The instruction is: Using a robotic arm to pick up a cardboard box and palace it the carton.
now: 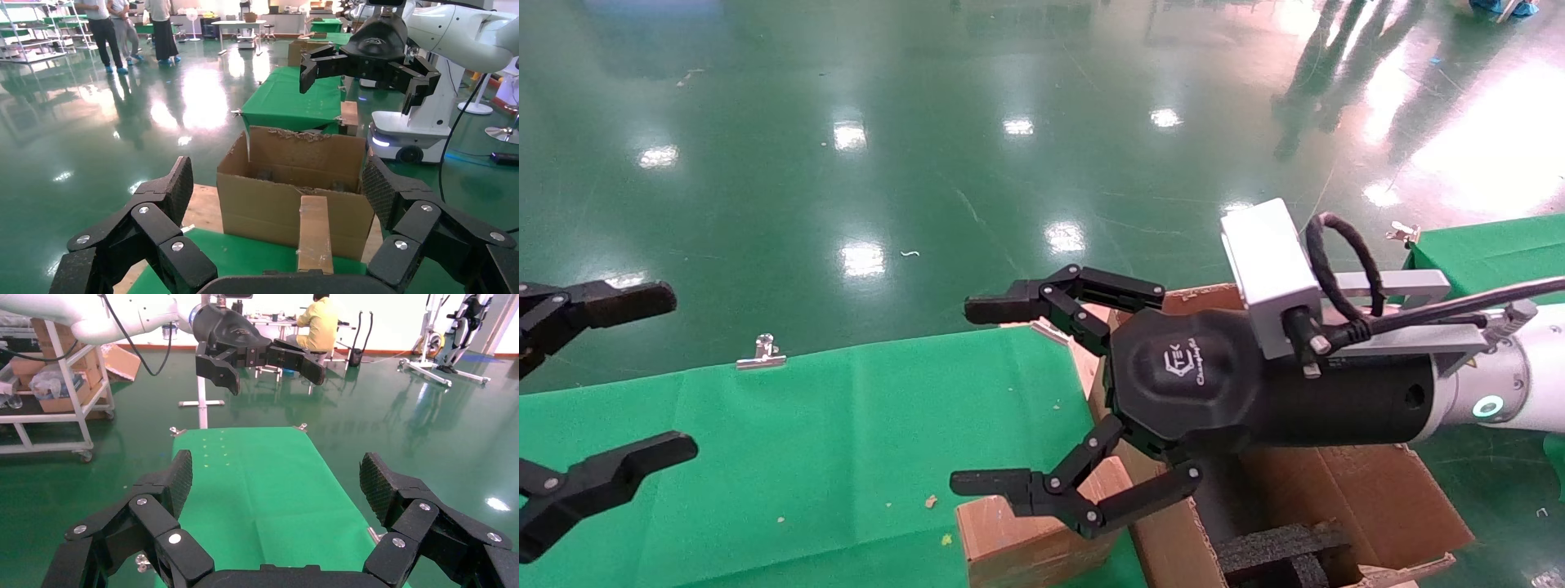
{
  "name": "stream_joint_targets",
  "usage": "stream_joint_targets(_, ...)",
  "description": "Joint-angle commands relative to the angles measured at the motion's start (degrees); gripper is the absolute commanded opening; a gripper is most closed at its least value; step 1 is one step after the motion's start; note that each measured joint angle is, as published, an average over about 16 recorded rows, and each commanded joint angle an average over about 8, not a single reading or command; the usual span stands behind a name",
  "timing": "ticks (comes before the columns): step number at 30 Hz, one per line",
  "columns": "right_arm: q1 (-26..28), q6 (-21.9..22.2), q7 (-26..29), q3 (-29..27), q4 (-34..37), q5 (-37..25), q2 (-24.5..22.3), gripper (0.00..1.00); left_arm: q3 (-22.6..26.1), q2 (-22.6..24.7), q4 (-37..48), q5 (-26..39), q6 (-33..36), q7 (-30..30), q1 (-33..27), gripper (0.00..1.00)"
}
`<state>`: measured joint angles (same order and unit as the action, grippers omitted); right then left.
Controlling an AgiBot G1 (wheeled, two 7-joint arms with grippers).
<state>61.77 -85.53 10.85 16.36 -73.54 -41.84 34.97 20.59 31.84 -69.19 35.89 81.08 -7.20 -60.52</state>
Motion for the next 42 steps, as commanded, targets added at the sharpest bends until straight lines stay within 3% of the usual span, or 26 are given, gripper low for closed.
stream_joint_targets(1, 0.00, 0.00, 0.00, 0.00, 0.00, 0.00, 0.00, 1.00, 0.00, 0.00, 0.00, 0.00, 0.00, 0.00, 0.00, 1.00)
stream_joint_targets(12, 0.00, 0.00, 0.00, 0.00, 0.00, 0.00, 0.00, 1.00, 0.00, 0.00, 0.00, 0.00, 0.00, 0.00, 0.00, 1.00)
stream_joint_targets(14, 0.00, 0.00, 0.00, 0.00, 0.00, 0.00, 0.00, 1.00, 0.00, 0.00, 0.00, 0.00, 0.00, 0.00, 0.00, 0.83)
stream_joint_targets(20, 0.00, 0.00, 0.00, 0.00, 0.00, 0.00, 0.00, 1.00, 0.00, 0.00, 0.00, 0.00, 0.00, 0.00, 0.00, 0.08)
stream_joint_targets(21, 0.00, 0.00, 0.00, 0.00, 0.00, 0.00, 0.00, 1.00, 0.00, 0.00, 0.00, 0.00, 0.00, 0.00, 0.00, 0.02)
stream_joint_targets(32, 0.39, -0.13, -0.01, 0.41, 0.34, -1.11, -0.06, 1.00, 0.00, 0.00, 0.00, 0.00, 0.00, 0.00, 0.00, 0.00)
stream_joint_targets(42, 8.18, -4.32, 2.43, 7.47, 2.99, -12.44, 1.08, 1.00, 0.00, 0.00, 0.00, 0.00, 0.00, 0.00, 0.00, 0.00)
